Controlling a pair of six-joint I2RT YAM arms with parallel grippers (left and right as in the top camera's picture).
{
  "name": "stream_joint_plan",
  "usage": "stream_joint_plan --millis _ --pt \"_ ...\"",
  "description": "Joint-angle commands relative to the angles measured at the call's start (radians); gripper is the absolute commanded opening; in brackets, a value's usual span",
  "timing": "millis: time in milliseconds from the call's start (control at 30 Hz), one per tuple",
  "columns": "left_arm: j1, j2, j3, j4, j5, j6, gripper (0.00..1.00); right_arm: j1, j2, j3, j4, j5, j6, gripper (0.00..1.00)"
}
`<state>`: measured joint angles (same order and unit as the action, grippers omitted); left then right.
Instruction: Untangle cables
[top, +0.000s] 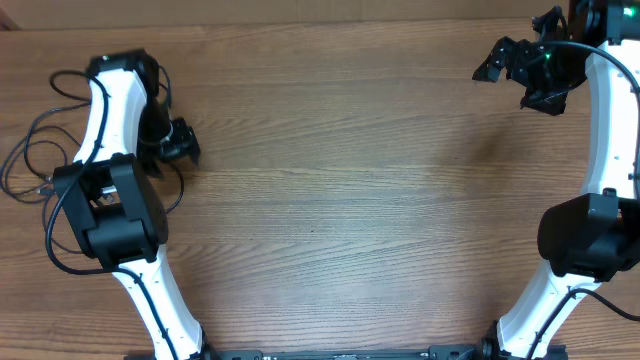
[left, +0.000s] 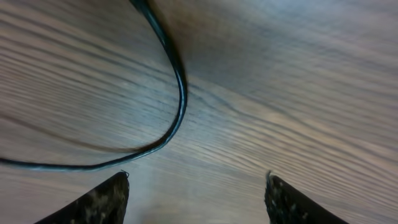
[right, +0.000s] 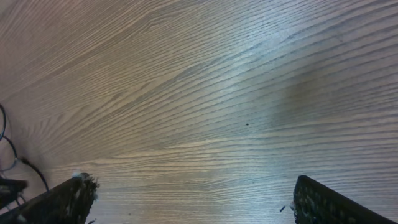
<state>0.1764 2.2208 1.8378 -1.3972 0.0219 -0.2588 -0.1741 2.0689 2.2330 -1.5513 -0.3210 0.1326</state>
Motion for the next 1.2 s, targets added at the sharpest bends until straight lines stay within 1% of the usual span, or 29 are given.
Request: stream_joint_plan --millis 0,100,167,233,267,300,333,400,467,600,633,667,767,933,1067,1167 --pt "-0.007 -0.191 -0.215 0.134 -0.005 -0.003 0.71 0.005 0.004 0.011 0.005 0.007 -0.008 1.0" --pt "-0.007 -0.368 -0.381 0.261 0.027 0.024 0.73 0.005 0.004 0.011 0.01 0.007 -0.008 1.0" --pt "-0.007 -0.485 -0.482 0.34 0.049 0.102 0.76 0.005 0.004 0.011 0.016 0.006 -0.007 1.0" --pt "-0.007 -0.557 -0.55 0.405 0.06 0.215 0.84 0.006 0.004 0.011 0.02 0.006 -0.007 1.0" --pt "-0.007 -0.57 -0.566 0.421 0.056 0.258 0.86 0.006 0.004 0.011 0.021 0.006 -0.007 1.0" --pt "-0.007 -0.573 -0.584 0.441 0.033 0.358 0.86 0.006 0.004 0.011 0.022 0.006 -0.007 1.0" --pt "-0.007 -0.568 -0.592 0.449 0.007 0.401 0.86 0.006 0.004 0.011 0.023 0.006 -0.007 1.0" --pt "-0.003 -0.553 -0.606 0.476 -0.046 0.412 0.87 0.006 0.004 0.011 0.024 0.006 -0.007 1.0" --pt "0.006 -0.536 -0.609 0.499 -0.058 0.412 0.87 0.006 0.004 0.011 0.024 0.006 -0.007 1.0" --pt "0.031 -0.498 -0.618 0.52 -0.079 0.414 0.84 0.006 0.004 0.011 0.024 0.006 -0.007 1.0" --pt "0.034 -0.492 -0.62 0.518 -0.086 0.422 0.82 0.006 0.004 0.011 0.024 0.006 -0.007 1.0" --pt "0.038 -0.479 -0.624 0.518 -0.089 0.457 0.8 0.006 0.004 0.011 0.024 0.006 -0.007 1.0" --pt "0.039 -0.443 -0.625 0.517 -0.099 0.541 0.63 0.006 0.004 0.011 0.024 0.006 -0.006 1.0" --pt "0.04 -0.372 -0.625 0.53 -0.135 0.539 0.62 0.006 0.004 0.011 0.022 0.006 -0.006 1.0" --pt "0.039 -0.316 -0.625 0.534 -0.134 0.539 0.57 0.006 0.004 0.011 0.02 0.006 -0.003 1.0" --pt "0.04 -0.29 -0.625 0.536 -0.134 0.54 0.58 0.008 0.004 0.011 0.019 0.006 -0.003 1.0"
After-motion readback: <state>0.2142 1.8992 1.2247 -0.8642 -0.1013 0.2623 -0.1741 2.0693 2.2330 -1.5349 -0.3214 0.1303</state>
